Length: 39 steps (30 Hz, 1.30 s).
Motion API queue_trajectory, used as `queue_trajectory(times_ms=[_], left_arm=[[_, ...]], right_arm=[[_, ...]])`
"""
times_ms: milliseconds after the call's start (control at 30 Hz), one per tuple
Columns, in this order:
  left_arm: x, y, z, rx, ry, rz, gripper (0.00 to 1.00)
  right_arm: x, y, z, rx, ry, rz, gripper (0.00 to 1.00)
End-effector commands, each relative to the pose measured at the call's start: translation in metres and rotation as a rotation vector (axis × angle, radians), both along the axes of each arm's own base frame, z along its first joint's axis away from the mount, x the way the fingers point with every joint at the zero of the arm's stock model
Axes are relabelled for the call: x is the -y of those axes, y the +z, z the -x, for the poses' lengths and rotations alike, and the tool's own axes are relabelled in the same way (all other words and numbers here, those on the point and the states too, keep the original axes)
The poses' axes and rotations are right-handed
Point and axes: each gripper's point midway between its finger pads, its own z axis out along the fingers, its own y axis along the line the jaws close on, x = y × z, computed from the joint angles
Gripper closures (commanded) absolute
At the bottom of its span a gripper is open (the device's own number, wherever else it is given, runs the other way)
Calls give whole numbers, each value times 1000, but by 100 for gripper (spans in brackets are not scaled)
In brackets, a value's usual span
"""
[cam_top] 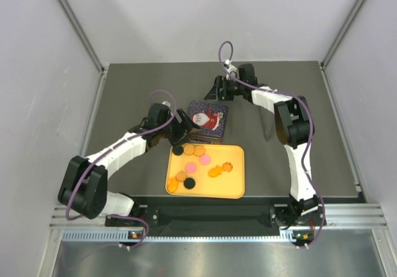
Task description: Pack the cookies
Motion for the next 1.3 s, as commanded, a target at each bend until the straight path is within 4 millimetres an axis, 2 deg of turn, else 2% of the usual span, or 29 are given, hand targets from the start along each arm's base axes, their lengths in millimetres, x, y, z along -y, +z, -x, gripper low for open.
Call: queue_trajectory(times_ms=[0, 100, 233, 567, 767, 1033, 1267], left_arm=[[22, 8, -12, 53, 23, 48, 15], [28, -3, -14, 32, 38, 23, 14], [30, -7, -23, 51, 69, 12, 14], [26, -27, -40, 72, 153, -43, 12], [26, -25, -58, 116, 176, -83, 12], [27, -10, -90, 182, 197, -128, 12], [28, -16, -108, 178, 187, -143, 12]], right_arm=[[-7, 16, -2, 63, 84, -35, 9], [-13, 17, 2, 72, 116, -38, 9], [-15, 15, 7, 63, 133, -30, 9], [-19, 15, 9, 55, 149, -41, 8], [-20, 14, 11, 41, 154, -46, 8], [-17, 13, 13, 29, 137, -37, 9], [-14, 13, 16, 19, 118, -31, 10]])
